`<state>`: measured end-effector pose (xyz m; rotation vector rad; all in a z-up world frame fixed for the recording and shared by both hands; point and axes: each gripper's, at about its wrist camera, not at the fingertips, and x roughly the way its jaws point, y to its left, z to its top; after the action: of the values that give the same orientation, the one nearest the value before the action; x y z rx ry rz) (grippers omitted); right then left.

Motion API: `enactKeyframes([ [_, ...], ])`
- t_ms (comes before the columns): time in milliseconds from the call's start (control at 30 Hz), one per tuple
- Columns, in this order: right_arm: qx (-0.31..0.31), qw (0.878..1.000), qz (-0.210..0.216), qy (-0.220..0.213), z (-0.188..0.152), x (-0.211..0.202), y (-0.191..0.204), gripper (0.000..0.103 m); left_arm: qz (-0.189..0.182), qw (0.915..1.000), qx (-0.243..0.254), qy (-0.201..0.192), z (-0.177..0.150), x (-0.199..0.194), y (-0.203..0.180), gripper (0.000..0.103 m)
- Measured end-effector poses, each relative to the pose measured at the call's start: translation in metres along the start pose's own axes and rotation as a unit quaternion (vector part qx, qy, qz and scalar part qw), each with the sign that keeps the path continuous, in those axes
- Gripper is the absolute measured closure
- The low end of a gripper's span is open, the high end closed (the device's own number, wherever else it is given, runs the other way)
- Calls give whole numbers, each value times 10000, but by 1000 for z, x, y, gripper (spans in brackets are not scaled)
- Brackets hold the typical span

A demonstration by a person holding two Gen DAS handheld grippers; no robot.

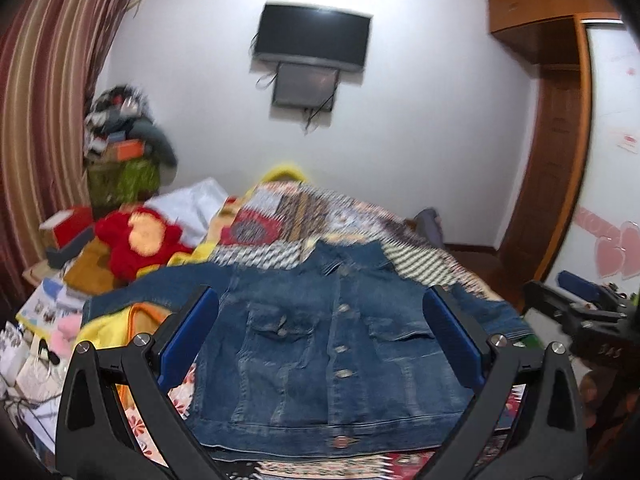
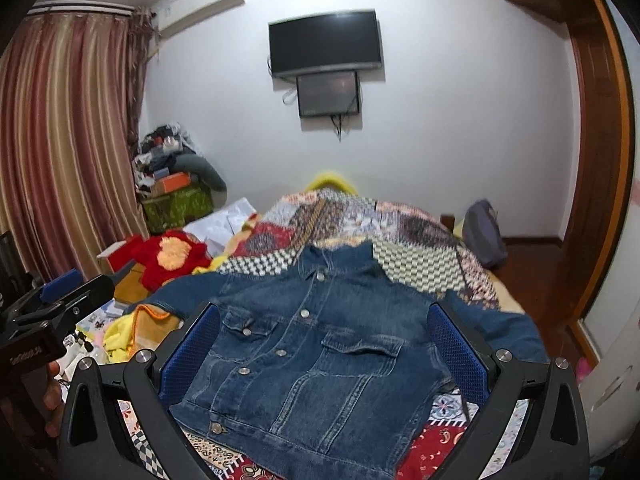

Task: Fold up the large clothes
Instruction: 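Lower both grippers toward the denim jacket's sleeves and hem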

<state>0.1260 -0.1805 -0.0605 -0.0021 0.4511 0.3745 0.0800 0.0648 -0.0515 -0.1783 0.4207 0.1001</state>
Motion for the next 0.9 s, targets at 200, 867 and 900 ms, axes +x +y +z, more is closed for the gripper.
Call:
enactKeyframes([
  [200,144,9986,4,512,2,59,-9,0,482,9950,-334,810,-11,67,55,0],
  [867,-404,9629,540,2611,17,298,10,0,1182,9395,-1521,2831,-46,267,218,0],
  [900,-433,9608,549,2681,14,304,11,0,1143,9377,-1635,2844,-46,272,223,0],
])
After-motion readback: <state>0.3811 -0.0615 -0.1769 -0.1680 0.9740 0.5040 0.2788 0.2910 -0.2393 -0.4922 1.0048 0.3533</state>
